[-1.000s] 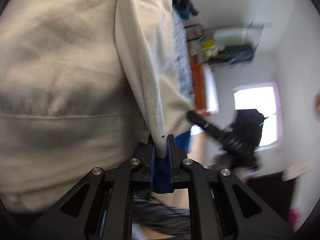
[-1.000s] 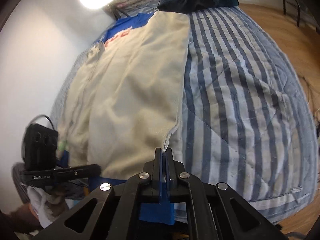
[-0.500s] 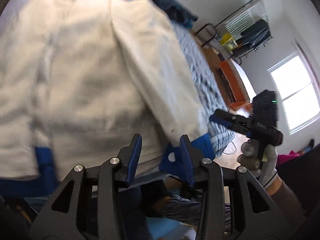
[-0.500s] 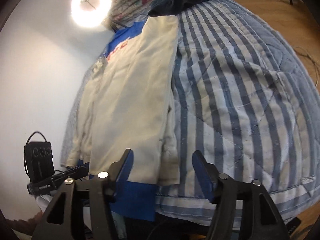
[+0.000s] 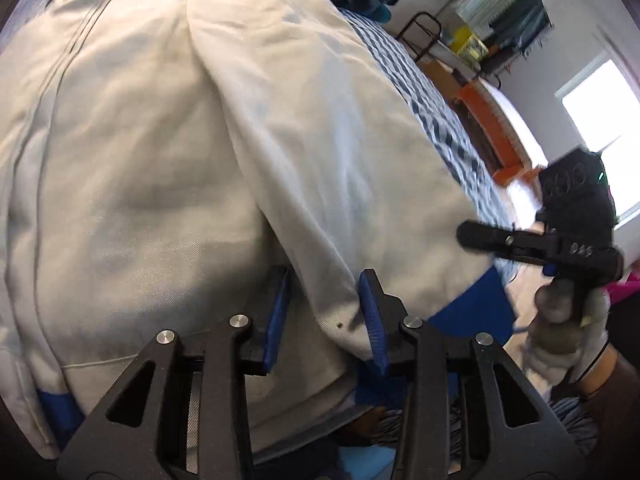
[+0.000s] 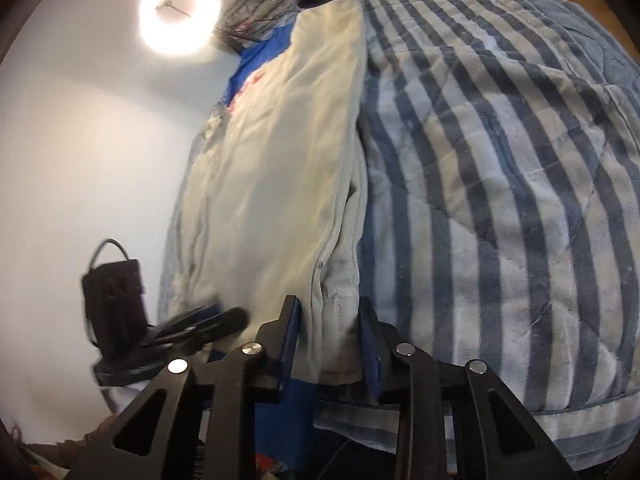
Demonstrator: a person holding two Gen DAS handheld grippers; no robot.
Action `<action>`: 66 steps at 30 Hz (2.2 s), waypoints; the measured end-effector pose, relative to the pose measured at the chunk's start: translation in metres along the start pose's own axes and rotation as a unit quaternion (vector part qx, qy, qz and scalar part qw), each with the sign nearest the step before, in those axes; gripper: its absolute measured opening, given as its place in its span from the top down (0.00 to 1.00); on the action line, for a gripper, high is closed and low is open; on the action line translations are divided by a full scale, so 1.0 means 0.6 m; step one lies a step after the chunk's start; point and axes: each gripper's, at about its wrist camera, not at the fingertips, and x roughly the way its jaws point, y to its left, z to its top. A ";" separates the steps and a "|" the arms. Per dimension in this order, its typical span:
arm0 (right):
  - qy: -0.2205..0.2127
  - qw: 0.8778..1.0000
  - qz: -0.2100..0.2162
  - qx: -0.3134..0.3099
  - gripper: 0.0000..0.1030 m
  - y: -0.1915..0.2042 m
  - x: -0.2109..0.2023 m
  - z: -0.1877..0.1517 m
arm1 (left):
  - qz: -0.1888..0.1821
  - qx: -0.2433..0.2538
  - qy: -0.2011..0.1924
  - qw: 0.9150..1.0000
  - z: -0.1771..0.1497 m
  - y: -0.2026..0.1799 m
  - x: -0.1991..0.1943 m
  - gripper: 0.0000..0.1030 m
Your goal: Fold large clothes
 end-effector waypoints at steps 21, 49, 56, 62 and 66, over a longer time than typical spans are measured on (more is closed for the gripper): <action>-0.024 0.963 -0.234 -0.135 0.90 0.179 0.059 0.004 | 0.035 -0.018 -0.073 0.997 0.023 0.007 -0.019 0.63; 0.032 0.833 -0.314 -0.454 0.93 0.430 0.256 -0.076 | 0.069 -0.152 -0.222 0.961 -0.055 0.239 -0.366 0.63; 0.109 0.812 -0.295 -0.491 0.93 0.428 0.355 -0.121 | 0.080 -0.169 -0.219 0.957 -0.064 0.268 -0.358 0.63; 0.127 0.820 -0.288 -0.478 0.93 0.412 0.370 -0.119 | 0.077 -0.174 -0.212 0.959 -0.071 0.281 -0.348 0.63; 0.125 0.824 -0.283 -0.475 0.93 0.411 0.364 -0.120 | 0.067 -0.173 -0.204 0.961 -0.072 0.278 -0.338 0.63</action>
